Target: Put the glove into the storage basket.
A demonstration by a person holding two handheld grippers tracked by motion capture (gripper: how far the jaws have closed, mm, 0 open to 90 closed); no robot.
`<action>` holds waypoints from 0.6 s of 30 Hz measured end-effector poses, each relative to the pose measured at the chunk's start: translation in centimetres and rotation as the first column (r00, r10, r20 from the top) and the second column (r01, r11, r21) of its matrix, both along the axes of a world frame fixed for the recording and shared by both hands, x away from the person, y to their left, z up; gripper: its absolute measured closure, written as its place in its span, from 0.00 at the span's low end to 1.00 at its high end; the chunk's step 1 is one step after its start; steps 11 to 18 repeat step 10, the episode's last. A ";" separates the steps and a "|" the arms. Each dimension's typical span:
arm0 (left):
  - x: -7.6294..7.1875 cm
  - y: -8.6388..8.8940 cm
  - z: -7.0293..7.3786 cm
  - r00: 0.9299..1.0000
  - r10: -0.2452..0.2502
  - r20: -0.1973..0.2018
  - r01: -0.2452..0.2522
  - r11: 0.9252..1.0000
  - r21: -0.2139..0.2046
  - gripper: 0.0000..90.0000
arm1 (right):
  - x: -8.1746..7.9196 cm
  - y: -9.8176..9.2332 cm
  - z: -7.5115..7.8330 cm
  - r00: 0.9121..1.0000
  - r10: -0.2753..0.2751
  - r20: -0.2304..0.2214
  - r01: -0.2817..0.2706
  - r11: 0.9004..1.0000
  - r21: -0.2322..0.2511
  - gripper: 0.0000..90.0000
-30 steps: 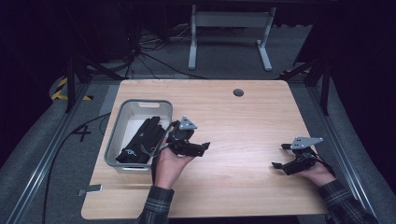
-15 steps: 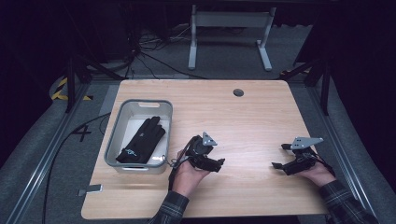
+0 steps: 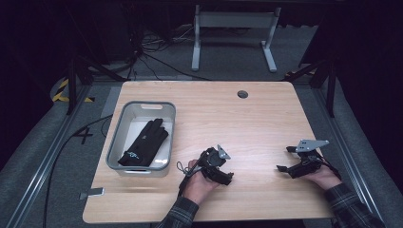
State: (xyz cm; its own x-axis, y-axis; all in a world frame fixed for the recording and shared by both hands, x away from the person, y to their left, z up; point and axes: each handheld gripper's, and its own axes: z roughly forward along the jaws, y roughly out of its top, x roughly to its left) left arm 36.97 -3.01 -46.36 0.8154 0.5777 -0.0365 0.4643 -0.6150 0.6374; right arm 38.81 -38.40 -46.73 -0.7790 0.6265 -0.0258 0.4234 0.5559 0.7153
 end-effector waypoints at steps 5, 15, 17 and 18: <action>-0.1 -0.1 0.0 1.000 -0.006 0.006 0.006 1.000 0.007 0.18 | 0.0 0.0 0.0 1.000 0.000 0.001 0.000 1.000 0.000 0.07; -0.1 -0.1 -0.1 1.000 -0.008 0.009 0.008 1.000 0.010 0.17 | 0.0 0.0 0.0 1.000 0.000 0.001 0.000 1.000 0.000 0.07; -0.1 -0.1 -0.1 1.000 -0.008 0.009 0.008 1.000 0.010 0.17 | 0.0 0.0 0.0 1.000 0.000 0.001 0.000 1.000 0.000 0.07; -0.1 -0.1 -0.1 1.000 -0.008 0.009 0.008 1.000 0.010 0.17 | 0.0 0.0 0.0 1.000 0.000 0.001 0.000 1.000 0.000 0.07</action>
